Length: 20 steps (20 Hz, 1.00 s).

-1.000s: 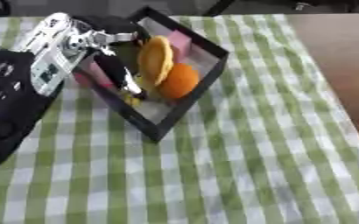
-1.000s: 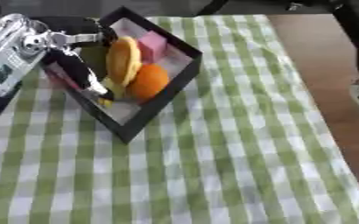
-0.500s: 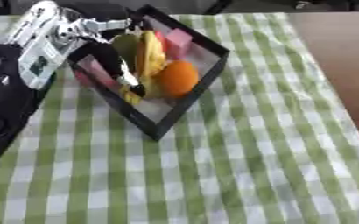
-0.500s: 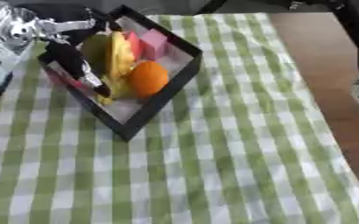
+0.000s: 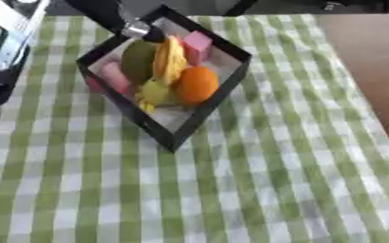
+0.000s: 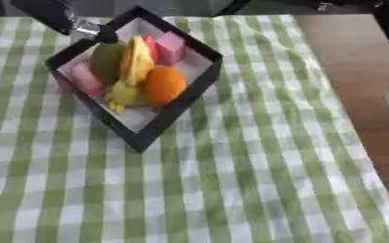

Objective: Pick up objects on the table and place them in the box.

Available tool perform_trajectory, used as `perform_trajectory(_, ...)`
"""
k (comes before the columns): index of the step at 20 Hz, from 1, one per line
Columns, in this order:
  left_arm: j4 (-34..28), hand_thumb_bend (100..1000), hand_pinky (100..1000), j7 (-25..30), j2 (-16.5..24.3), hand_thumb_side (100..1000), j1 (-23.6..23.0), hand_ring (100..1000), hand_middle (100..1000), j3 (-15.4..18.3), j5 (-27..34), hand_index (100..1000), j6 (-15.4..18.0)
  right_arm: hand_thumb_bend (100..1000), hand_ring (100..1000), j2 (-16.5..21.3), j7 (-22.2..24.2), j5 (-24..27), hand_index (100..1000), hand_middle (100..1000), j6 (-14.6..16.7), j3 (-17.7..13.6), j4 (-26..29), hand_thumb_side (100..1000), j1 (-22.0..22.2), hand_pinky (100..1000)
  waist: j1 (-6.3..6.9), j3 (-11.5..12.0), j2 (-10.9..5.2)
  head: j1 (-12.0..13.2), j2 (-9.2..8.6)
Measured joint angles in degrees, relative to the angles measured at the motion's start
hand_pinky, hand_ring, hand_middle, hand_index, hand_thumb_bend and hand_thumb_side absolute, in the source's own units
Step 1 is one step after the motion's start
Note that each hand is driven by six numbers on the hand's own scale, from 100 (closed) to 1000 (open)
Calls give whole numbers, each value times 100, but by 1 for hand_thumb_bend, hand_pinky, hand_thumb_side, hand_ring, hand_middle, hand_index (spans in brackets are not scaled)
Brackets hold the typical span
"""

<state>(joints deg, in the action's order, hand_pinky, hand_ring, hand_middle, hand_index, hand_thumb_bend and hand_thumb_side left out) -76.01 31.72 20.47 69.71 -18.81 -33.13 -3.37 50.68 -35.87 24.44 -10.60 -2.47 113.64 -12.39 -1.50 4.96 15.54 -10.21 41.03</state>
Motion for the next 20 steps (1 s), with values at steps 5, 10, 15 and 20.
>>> perform_trajectory(5, -455, 577, 785, -678, 235, 573, -212, 820, 774, 248, 331, 866, -264, 100, 773, 0, -11, 3, 811, 764, 16, -6, 0, 559, 40, 814, 0, 44, -44, -30, 17)
perform_trajectory(10, -1179, 526, 774, -2105, 656, 599, -798, 832, 799, 660, 1079, 853, -664, 100, 778, 0, -23, -17, 817, 774, 79, -59, 0, 554, 91, 814, 0, 146, -118, -35, 59)
perform_trajectory(15, -1779, 492, 760, -3851, 1070, 613, -1705, 853, 842, 1126, 2152, 859, -928, 100, 783, -39, -25, -99, 821, 784, 147, -74, 0, 555, 83, 815, 0, 263, -207, -26, 80)
perform_trajectory(20, -2017, 474, 755, -5095, 1184, 650, -2603, 851, 848, 1457, 3035, 870, -915, 100, 795, -208, 8, -258, 829, 798, 207, -61, 0, 533, 65, 822, 0, 326, -257, -6, 111)
